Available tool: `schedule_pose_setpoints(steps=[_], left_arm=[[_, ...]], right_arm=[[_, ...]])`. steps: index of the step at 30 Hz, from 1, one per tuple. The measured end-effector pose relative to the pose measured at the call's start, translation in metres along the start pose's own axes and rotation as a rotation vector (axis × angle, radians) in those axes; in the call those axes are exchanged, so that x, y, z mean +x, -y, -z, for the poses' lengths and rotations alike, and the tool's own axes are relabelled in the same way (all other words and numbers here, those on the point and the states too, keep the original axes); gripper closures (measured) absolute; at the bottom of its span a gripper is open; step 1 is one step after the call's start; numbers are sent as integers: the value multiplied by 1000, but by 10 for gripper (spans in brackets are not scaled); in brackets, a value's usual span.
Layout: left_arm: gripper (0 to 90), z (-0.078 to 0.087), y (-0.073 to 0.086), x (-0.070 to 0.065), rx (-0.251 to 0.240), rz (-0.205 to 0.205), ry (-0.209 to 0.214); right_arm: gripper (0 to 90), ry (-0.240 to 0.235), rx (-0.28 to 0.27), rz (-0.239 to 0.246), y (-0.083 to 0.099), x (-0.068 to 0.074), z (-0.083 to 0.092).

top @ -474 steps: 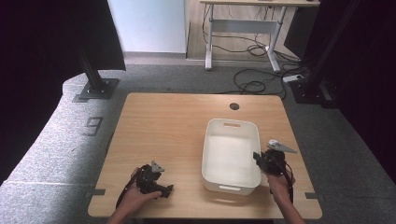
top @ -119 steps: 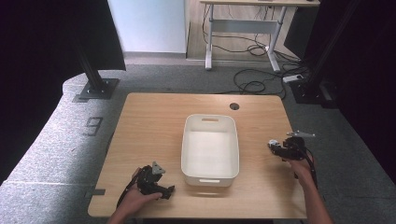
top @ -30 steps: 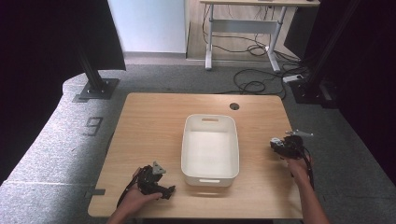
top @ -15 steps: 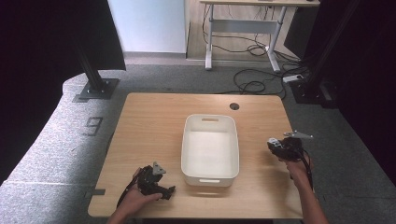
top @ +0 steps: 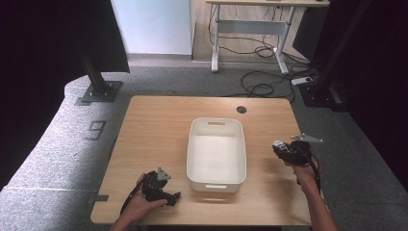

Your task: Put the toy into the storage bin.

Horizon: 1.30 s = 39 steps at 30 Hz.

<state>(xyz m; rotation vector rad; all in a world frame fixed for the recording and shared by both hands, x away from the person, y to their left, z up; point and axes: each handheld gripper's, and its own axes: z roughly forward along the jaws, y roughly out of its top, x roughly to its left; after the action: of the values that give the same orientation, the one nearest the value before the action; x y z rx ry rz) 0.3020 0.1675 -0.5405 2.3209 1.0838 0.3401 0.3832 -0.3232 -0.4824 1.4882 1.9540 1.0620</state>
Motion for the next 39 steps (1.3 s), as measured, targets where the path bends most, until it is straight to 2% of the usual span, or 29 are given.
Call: schedule_pose_setpoints(steps=[4, 10, 14, 25, 39], left_arm=[[0, 0, 0, 0, 0, 1, 0], [0, 0, 0, 0, -1, 0, 0], [0, 0, 0, 0, -1, 0, 0], [0, 0, 0, 0, -2, -1, 1], [0, 0, 0, 0, -3, -1, 1]], right_arm=[[500, -10, -7, 9, -2, 3, 2], [500, -8, -5, -1, -3, 4, 5], [500, -25, -8, -36, -7, 6, 8], [500, -31, -21, -24, -11, 12, 11], [500, -76, -38, -5, -18, 27, 16]])
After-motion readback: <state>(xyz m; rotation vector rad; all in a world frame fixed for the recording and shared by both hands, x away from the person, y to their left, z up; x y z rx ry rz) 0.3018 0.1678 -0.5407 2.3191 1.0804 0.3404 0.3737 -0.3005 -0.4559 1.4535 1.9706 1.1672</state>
